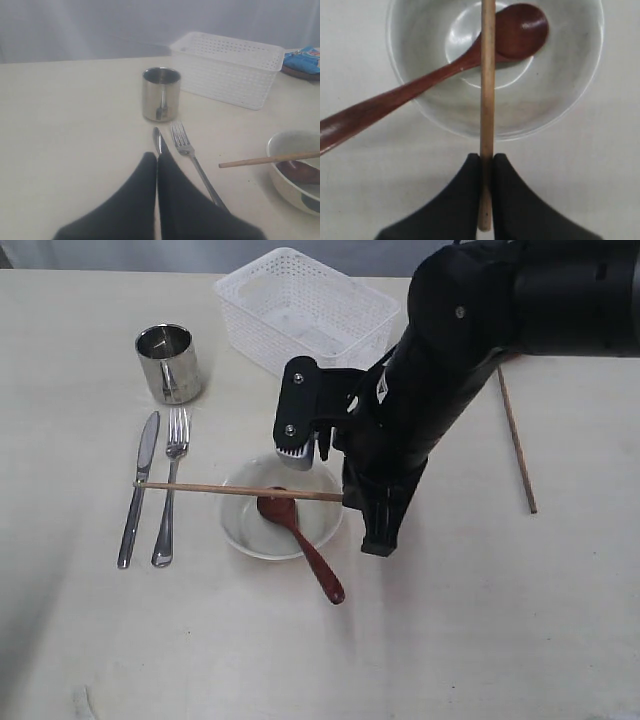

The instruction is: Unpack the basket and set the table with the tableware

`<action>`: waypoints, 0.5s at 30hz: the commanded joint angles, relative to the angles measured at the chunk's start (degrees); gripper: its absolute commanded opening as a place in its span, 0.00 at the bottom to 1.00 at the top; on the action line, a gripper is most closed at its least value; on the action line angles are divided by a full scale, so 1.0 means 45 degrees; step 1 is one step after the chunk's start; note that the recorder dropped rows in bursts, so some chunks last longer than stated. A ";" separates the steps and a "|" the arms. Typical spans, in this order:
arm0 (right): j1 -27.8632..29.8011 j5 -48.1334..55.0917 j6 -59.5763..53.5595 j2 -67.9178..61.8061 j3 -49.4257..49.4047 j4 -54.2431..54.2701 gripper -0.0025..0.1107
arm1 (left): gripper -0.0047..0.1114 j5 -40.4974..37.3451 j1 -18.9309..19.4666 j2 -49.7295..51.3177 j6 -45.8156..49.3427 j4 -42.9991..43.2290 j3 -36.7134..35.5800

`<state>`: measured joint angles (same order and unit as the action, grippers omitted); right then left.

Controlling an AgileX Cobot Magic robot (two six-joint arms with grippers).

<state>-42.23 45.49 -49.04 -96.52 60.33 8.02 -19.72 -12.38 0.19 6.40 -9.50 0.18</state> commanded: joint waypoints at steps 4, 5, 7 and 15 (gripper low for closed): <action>0.0031 -0.0428 0.0279 -0.0492 -0.0093 -0.0604 0.02 | 0.04 0.0022 -0.0074 -0.0042 0.0008 0.0006 -0.0041; 0.0031 -0.0487 0.0279 -0.0583 -0.0093 -0.0689 0.02 | 0.04 0.0022 -0.0074 -0.0042 0.0008 0.0006 -0.0041; 0.0031 -0.0606 0.0302 -0.0844 -0.0093 -0.0713 0.02 | 0.04 0.0022 -0.0074 -0.0042 0.0008 0.0006 -0.0041; 0.0031 -0.0660 0.0326 -0.1075 -0.0093 -0.0713 0.02 | 0.04 0.0022 -0.0074 -0.0042 0.0008 0.0006 -0.0041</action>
<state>-42.23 42.58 -47.93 -101.40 60.09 5.06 -19.72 -12.38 0.19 6.40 -9.50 0.18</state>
